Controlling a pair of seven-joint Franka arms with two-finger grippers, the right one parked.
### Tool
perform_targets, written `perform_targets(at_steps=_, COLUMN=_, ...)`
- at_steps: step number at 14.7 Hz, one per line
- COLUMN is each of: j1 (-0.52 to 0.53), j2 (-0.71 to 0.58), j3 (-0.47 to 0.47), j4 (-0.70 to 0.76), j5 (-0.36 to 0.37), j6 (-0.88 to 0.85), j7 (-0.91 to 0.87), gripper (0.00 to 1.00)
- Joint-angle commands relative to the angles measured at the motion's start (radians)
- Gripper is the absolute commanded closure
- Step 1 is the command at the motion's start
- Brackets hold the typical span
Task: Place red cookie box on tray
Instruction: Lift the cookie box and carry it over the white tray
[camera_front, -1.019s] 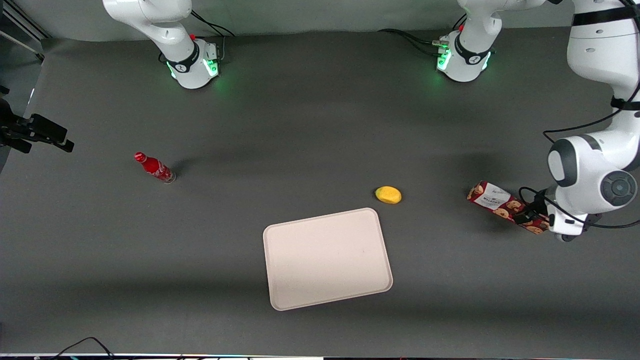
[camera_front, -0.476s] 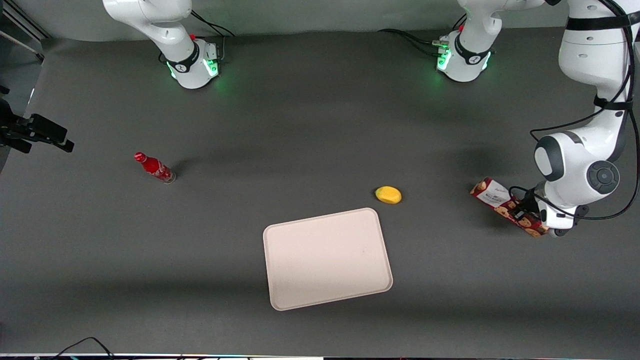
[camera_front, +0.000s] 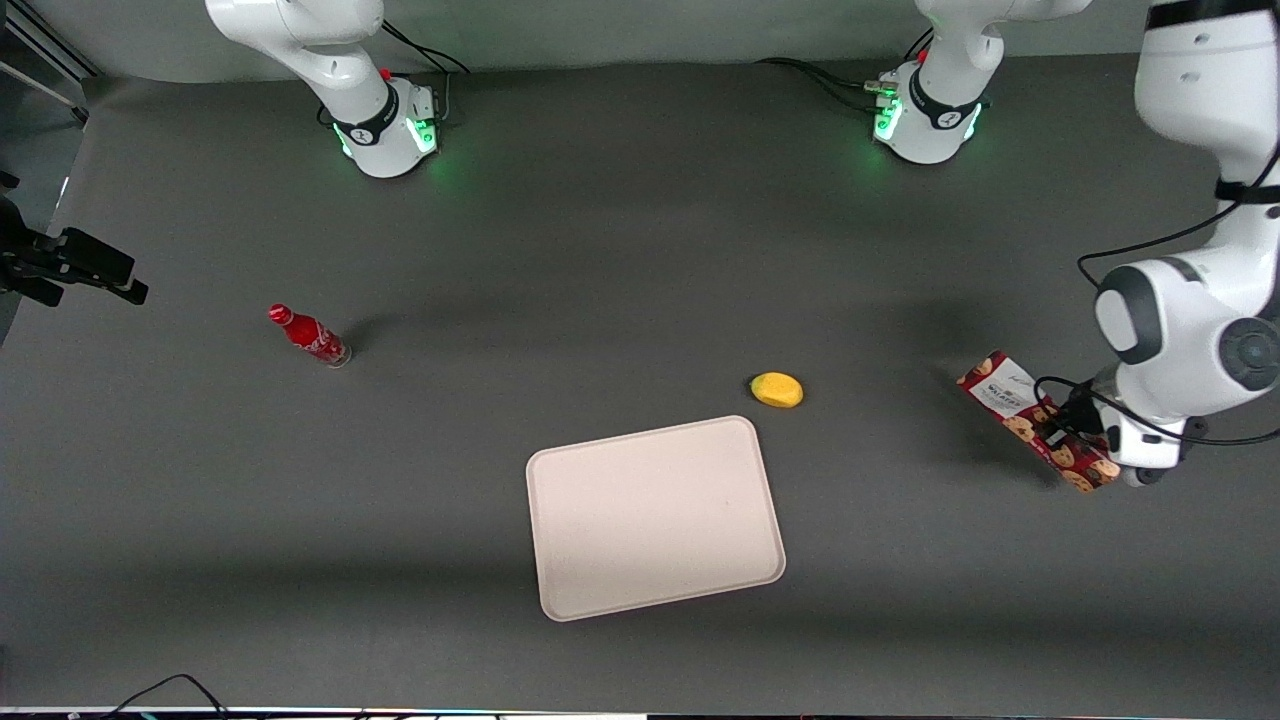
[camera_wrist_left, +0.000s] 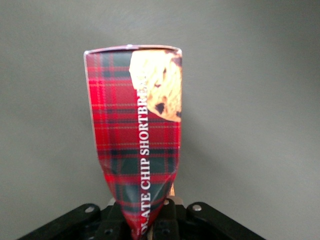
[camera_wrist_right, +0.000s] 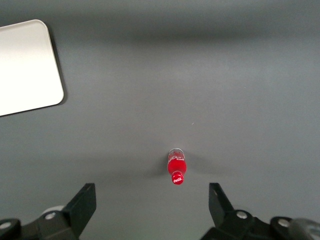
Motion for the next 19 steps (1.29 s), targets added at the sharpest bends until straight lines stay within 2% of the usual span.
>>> perform_targets(at_steps=1, j1=-0.014, j2=-0.065, j3=-0.040, j4=0.319, j5=0.011, j6=-0.421, j7=-0.058, gripper=1.00)
perform_targets(at_steps=3, j1=-0.017, j2=-0.055, j3=-0.096, j4=0.472, j5=0.015, j6=-0.565, j7=-0.092, gripper=1.00)
perform_targets(at_steps=5, j1=-0.027, j2=-0.056, j3=-0.161, j4=0.536, j5=0.018, j6=-0.606, j7=-0.162, gripper=1.00)
perform_targets(at_steps=10, j1=-0.031, j2=-0.006, j3=-0.432, j4=0.628, j5=0.196, j6=-0.614, j7=-0.215, gripper=1.00)
perform_targets(at_steps=11, j1=-0.031, j2=0.035, j3=-0.493, j4=0.664, j5=0.239, j6=-0.610, j7=-0.215, gripper=1.00)
perform_targets(at_steps=13, j1=-0.038, j2=0.114, j3=-0.552, j4=0.706, j5=0.294, j6=-0.593, j7=-0.218, gripper=1.00)
perform_targets(at_steps=18, j1=-0.058, j2=0.295, j3=-0.646, j4=0.714, j5=0.443, j6=-0.392, j7=-0.324, gripper=1.00)
perform_targets(at_steps=19, j1=-0.058, j2=0.319, j3=-0.653, j4=0.714, j5=0.446, j6=-0.352, j7=-0.325, gripper=1.00)
